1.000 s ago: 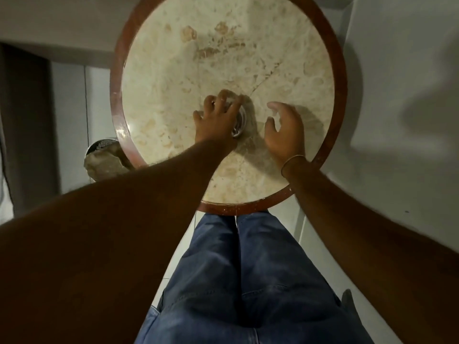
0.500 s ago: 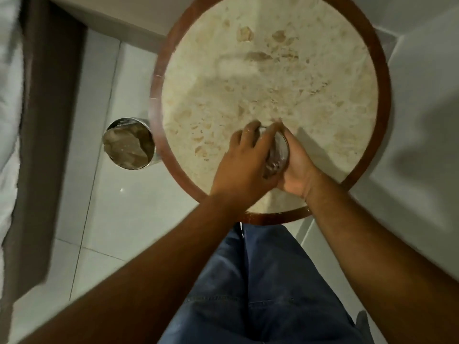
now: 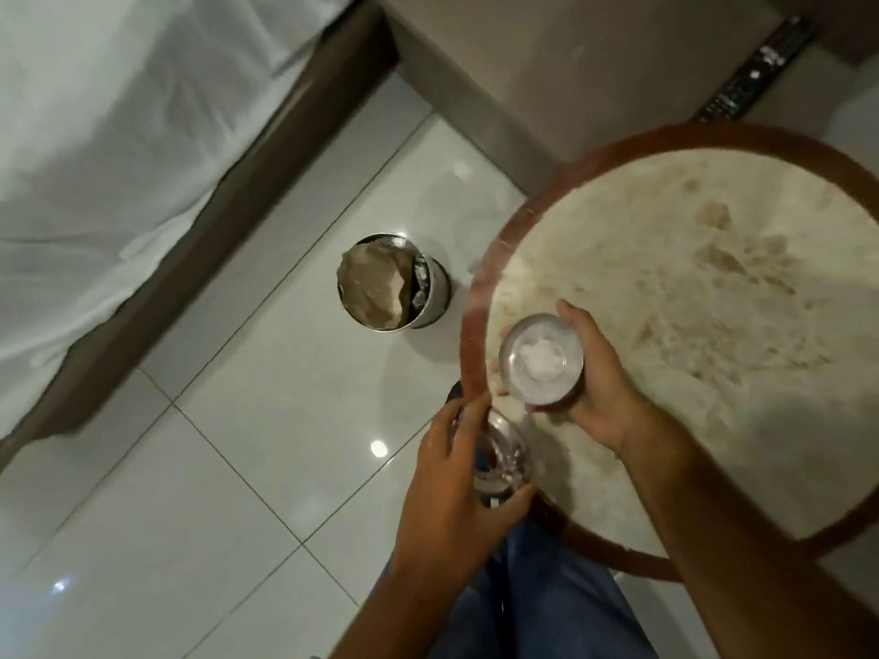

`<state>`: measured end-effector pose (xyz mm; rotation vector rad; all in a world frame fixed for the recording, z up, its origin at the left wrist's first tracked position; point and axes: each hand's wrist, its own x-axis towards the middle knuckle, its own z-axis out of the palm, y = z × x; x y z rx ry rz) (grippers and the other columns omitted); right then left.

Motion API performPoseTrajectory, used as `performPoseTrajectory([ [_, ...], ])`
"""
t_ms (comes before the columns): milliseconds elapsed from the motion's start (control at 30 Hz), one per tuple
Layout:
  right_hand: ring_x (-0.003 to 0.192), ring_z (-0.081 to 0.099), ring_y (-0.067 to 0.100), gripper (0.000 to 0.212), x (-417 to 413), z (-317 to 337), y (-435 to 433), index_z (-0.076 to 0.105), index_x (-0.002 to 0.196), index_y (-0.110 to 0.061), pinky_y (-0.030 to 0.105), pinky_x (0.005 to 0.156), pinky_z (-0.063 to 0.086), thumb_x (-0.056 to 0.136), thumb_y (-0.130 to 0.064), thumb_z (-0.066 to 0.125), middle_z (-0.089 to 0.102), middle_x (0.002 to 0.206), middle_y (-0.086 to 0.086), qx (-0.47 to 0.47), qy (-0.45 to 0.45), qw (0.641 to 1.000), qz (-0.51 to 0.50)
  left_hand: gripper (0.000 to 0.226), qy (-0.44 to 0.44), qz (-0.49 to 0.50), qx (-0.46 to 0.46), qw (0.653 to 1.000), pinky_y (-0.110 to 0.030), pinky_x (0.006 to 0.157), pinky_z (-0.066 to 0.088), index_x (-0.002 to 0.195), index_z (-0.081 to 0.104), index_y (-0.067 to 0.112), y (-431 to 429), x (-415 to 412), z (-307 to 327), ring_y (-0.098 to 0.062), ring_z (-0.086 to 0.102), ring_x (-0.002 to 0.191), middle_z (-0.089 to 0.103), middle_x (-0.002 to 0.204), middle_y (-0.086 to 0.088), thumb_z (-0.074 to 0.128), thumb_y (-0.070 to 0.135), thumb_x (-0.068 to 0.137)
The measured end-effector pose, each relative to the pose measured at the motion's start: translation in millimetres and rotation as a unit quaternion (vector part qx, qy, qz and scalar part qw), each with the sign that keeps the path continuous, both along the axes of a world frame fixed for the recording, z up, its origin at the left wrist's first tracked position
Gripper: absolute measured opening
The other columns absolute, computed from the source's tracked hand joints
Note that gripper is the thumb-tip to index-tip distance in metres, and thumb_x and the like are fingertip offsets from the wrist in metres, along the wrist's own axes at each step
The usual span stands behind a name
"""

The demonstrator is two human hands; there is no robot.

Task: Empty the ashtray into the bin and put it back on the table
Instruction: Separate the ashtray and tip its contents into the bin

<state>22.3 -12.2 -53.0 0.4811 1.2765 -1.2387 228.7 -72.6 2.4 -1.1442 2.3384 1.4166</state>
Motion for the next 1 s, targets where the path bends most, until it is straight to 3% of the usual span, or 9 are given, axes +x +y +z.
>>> performPoseTrajectory([
  [100,0.07,0.082,0.015,0.06,14,7,-73,0.085,0.094,-0.026,0.026,0.053,0.065,0.109,-0.065,0.042,0.085,0.084,0.001,0.026,0.09,0.996,0.007,0.098,-0.044,0.067,0.013,0.997,-0.035,0.117,0.047,0.16,0.029,0.049,-9,39,-19,-0.011,0.043,0.149,0.039,0.161,0.016,0.079,0.065,0.077],
  [200,0.101,0.079,0.016,0.035,31,10,-136,0.072,0.111,-0.045,0.036,0.084,0.069,0.104,-0.069,0.048,0.081,0.104,-0.009,0.002,0.257,0.966,0.038,0.103,-0.061,0.124,0.027,0.99,-0.014,0.118,0.035,0.159,0.021,0.056,-15,68,-35,-0.005,0.037,0.151,0.033,0.164,0.02,0.079,0.066,0.074],
  [267,0.106,0.072,0.003,0.021,44,9,-170,0.066,0.114,-0.061,0.024,0.086,0.066,0.1,-0.069,0.053,0.073,0.112,-0.024,-0.059,0.426,0.898,0.087,0.103,-0.067,0.162,0.047,0.983,-0.008,0.116,0.026,0.156,0.016,0.063,-18,82,-46,-0.003,0.031,0.153,0.027,0.168,0.021,0.075,0.07,0.073],
  [367,0.117,0.067,0.005,0.048,67,-22,-219,0.056,0.146,-0.041,0.007,0.083,0.058,0.103,-0.063,0.059,0.068,0.137,-0.011,-0.095,0.591,0.785,0.163,0.107,-0.074,0.216,0.079,0.97,-0.019,0.122,0.029,0.16,0.017,0.057,-22,88,-59,-0.007,0.031,0.155,0.025,0.17,0.018,0.077,0.068,0.073],
  [467,0.143,0.057,0.025,0.078,96,-76,-254,0.038,0.164,-0.037,0.031,0.104,0.059,0.099,-0.063,0.07,0.051,0.16,0.003,-0.011,0.55,0.727,0.412,0.107,-0.064,0.26,0.073,0.961,-0.033,0.126,0.035,0.164,0.02,0.046,-22,90,-68,-0.012,0.035,0.155,0.031,0.17,0.013,0.082,0.061,0.078],
  [533,0.151,0.051,0.03,0.09,104,-100,-260,0.033,0.17,-0.029,0.045,0.121,0.051,0.097,-0.058,0.078,0.047,0.165,0.007,0.044,0.504,0.713,0.485,0.107,-0.061,0.267,0.079,0.958,-0.04,0.126,0.036,0.165,0.017,0.048,-19,90,-72,-0.014,0.031,0.157,0.029,0.172,0.012,0.082,0.06,0.08],
  [633,0.149,0.053,0.029,0.094,100,-104,-268,0.036,0.169,-0.028,0.041,0.121,0.05,0.093,-0.058,0.082,0.051,0.162,0.006,0.017,0.551,0.706,0.446,0.108,-0.045,0.291,0.093,0.951,-0.045,0.125,0.038,0.164,0.015,0.05,-18,90,-74,-0.015,0.028,0.158,0.025,0.172,0.013,0.081,0.061,0.08],
  [800,0.138,0.06,0.018,0.086,102,-81,-270,0.049,0.157,-0.03,0.009,0.102,0.04,0.087,-0.074,0.074,0.06,0.153,0.0,-0.056,0.698,0.623,0.348,0.105,-0.032,0.324,0.108,0.939,-0.046,0.127,0.036,0.164,0.014,0.05,-21,87,-78,-0.014,0.024,0.161,0.023,0.174,0.013,0.076,0.066,0.081],
  [1000,0.148,0.053,0.03,0.087,125,-112,-268,0.043,0.166,-0.025,0.047,0.119,0.053,0.094,-0.055,0.082,0.051,0.162,0.007,0.056,0.617,0.605,0.5,0.104,-0.037,0.332,0.098,0.938,-0.046,0.123,0.04,0.164,0.019,0.045,-31,97,-83,-0.017,0.034,0.156,0.031,0.17,0.009,0.079,0.06,0.081],
])
